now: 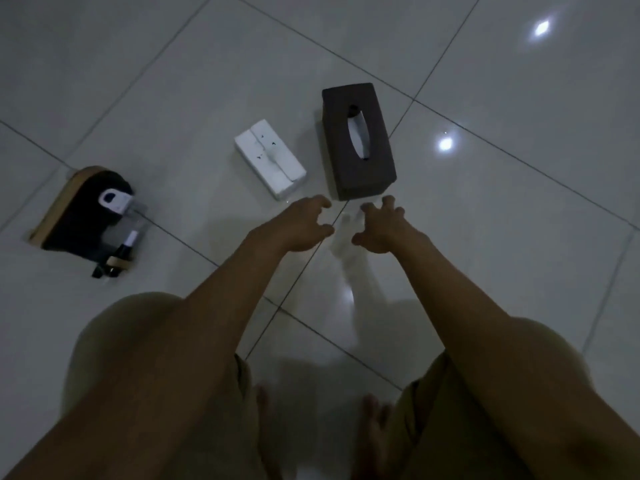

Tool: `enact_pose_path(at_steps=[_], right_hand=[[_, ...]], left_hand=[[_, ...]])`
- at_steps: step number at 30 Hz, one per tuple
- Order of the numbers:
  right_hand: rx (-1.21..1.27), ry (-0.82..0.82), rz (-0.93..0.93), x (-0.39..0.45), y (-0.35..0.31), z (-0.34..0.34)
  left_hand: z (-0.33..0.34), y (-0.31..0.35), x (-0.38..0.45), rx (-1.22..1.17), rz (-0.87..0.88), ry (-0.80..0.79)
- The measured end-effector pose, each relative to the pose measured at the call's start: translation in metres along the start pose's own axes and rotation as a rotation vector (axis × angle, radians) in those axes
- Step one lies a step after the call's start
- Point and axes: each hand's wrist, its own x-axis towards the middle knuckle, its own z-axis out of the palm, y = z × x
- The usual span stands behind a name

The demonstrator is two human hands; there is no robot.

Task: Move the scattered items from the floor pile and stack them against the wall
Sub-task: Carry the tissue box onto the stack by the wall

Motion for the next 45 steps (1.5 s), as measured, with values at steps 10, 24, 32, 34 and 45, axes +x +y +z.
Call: enact_pose_path(at_steps=[10, 24, 32, 34, 45], right_hand=[[-0.082, 0.167, -0.138, 0.050, 0.005, -0.003], [-0.100, 0.167, -0.189, 0.071, 0.024, 0.007], [-0.064, 0.195, -0.224, 0.069, 0.018, 0.010], [-0.076, 0.223, -0.253, 0.062, 0.018, 0.012], [-0.087, 0.408, -0.119, 0.071, -0.023, 0.017]], left_hand=[[0.009, -0.035, 0.049, 0.043, 0.040, 0.101], [0.010, -0.048, 0.088, 0.349, -0.219, 0.074], [0.006, -0.054, 0.084, 0.440, -0.274, 0.092], [0.004, -0.058, 0.080, 0.424, -0.326, 0.104], [-0.003, -0.088, 0.061, 0.487, -0.252, 0.017]])
